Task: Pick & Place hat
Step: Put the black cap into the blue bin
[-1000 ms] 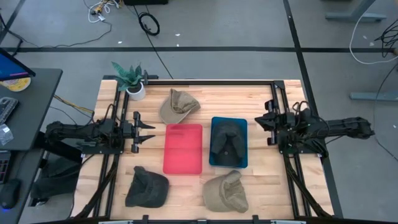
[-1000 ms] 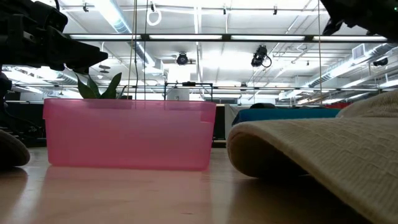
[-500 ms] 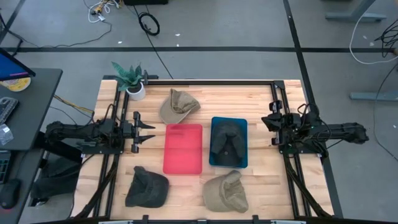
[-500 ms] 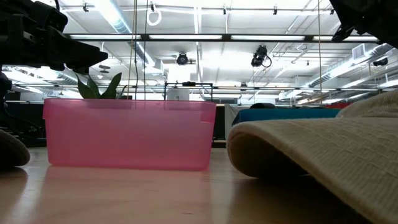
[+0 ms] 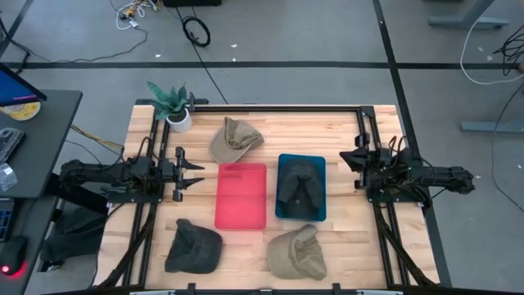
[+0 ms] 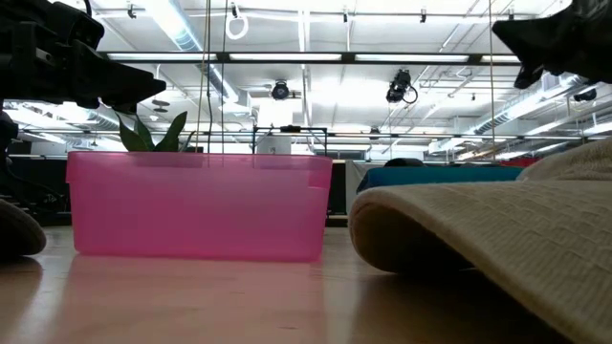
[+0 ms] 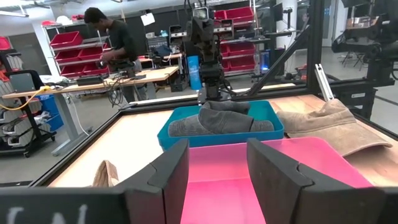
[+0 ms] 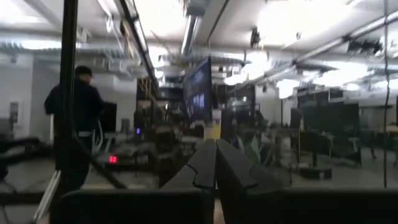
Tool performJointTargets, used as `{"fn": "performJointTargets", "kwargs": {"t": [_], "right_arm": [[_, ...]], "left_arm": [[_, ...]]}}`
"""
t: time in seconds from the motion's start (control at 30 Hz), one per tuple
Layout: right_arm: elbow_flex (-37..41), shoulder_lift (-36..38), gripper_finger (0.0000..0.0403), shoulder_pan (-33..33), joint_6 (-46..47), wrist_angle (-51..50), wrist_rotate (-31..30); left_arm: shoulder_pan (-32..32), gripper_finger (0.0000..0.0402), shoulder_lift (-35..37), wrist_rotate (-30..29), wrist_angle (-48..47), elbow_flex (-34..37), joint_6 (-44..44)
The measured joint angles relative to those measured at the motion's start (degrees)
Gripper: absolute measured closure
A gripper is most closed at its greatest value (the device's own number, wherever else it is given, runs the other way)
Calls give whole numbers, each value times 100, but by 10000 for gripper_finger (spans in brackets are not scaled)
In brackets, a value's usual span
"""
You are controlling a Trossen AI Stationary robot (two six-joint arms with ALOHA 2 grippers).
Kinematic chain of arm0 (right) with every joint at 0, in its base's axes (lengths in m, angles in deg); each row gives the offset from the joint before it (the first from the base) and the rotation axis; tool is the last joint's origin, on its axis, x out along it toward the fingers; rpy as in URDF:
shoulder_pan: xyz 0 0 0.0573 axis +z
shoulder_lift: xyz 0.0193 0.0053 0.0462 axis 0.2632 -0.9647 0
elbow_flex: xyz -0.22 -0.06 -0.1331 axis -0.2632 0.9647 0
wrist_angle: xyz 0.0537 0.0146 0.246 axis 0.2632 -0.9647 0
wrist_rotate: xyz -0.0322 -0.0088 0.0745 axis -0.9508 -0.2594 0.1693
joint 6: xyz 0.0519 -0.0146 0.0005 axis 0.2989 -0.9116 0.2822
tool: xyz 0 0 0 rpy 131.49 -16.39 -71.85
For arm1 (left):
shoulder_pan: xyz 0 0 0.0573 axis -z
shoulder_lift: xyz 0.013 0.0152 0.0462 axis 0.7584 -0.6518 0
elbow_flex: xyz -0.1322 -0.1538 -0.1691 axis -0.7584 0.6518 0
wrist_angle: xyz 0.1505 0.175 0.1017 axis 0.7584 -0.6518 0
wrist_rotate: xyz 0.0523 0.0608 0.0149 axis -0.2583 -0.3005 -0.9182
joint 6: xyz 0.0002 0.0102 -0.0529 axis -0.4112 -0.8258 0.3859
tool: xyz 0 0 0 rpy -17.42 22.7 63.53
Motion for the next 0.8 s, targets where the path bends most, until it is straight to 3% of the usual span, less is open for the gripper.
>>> {"fn": "performJointTargets", "kwargs": {"t": [0.5, 0.8], "right_arm": [[0, 1, 388, -2, -232, -1436, 240], [0, 1, 388, -2, -711, -2098, -61]], "left_arm": [[0, 236, 2, 0, -9, 0, 0], [-1, 236, 0, -2, 113, -1, 0]]}}
